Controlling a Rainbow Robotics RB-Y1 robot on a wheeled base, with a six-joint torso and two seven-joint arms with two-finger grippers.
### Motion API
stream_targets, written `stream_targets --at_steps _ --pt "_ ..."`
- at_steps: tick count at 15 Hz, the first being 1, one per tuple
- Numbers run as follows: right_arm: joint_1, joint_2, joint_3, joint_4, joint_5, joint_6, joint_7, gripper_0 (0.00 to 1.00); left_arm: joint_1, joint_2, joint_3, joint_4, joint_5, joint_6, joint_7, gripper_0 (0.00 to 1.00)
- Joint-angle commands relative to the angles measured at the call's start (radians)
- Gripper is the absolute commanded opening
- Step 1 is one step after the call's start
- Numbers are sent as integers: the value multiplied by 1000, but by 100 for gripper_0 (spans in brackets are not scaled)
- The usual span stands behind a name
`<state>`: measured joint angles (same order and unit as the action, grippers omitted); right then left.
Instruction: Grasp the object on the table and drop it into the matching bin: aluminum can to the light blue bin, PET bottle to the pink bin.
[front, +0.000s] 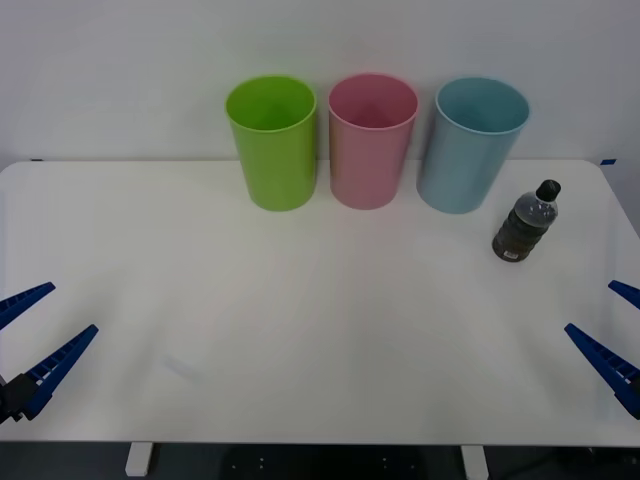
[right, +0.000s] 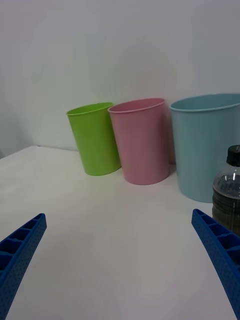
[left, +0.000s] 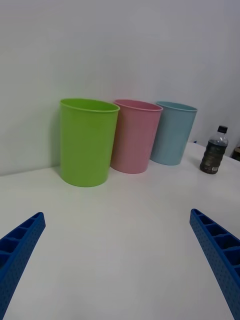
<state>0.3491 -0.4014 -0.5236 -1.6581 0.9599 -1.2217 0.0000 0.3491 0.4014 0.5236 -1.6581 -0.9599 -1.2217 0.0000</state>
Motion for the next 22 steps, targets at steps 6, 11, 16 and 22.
stream_targets --at_steps 6,11,16,22 --pt "25 -37 10 24 -17 34 2 100 0 0 0 0 0 0 0 100" --pt "-28 -46 76 93 -18 130 35 100 0 0 0 0 0 0 0 100" --pt "-48 -46 137 106 -13 275 91 100 0 0 0 0 0 0 0 100" --pt "-117 -45 200 178 -4 438 275 100 0 0 0 0 0 0 0 100"
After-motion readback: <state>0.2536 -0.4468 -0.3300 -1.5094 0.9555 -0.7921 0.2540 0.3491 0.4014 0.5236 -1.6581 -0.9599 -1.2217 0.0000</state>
